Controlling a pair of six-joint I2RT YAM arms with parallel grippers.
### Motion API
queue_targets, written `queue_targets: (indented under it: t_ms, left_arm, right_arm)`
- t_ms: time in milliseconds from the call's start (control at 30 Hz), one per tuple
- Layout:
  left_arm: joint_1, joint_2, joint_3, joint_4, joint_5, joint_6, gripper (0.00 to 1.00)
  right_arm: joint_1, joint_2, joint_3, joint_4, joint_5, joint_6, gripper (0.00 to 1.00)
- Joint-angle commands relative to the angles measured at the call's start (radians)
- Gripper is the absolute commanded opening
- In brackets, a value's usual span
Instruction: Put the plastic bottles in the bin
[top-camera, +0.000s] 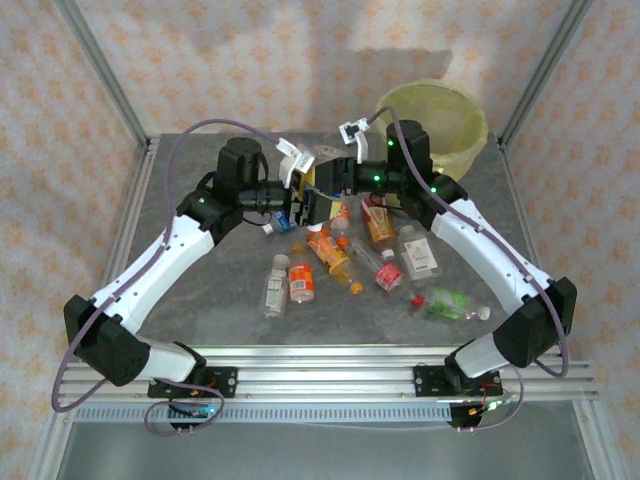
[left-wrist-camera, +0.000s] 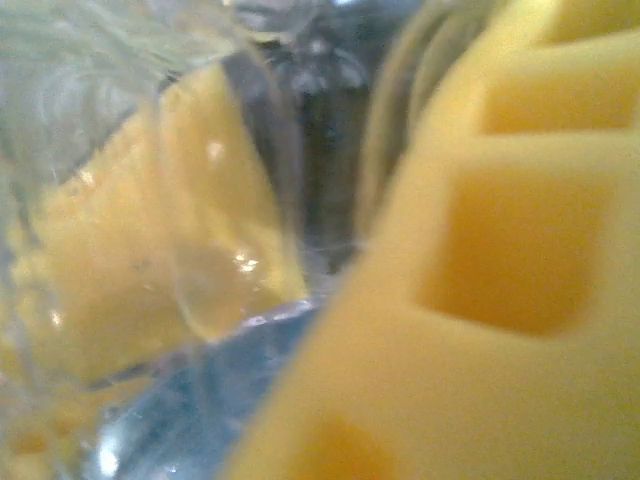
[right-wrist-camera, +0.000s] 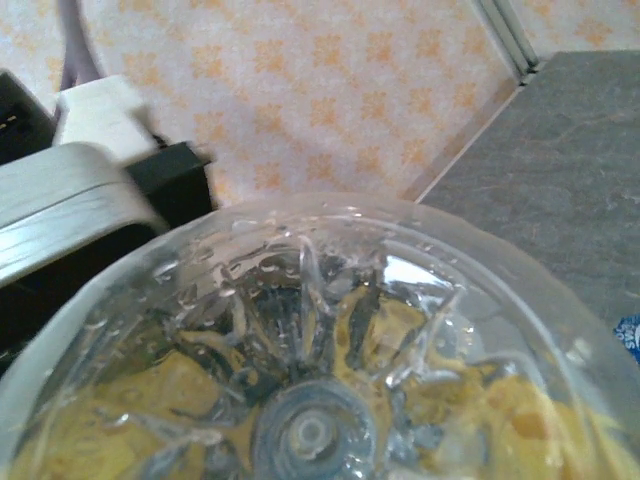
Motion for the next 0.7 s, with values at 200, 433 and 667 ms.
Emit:
queue_targets:
  t_ms: [200, 433, 667]
  left_arm:
    - [-0.012, -0.069, 0.052, -0.101, -0.142, 0.041, 1.0]
    - [-0.012, -0.122, 0.039, -0.133, -0.313, -0.01, 1.0]
    - [-0.012, -0.118, 0.023, -0.156, -0.397, -0.047, 1.0]
  right_arm:
    - [-0.015, -0.034, 0.122, -0.194, 0.373, -0.09, 0.37]
    - [-0.097, 0.01, 0.304, -0.376, 0.666, -0.12, 0.34]
    - [-0.156, 0.152, 0.553, -0.47, 1.009, -0.224, 0.35]
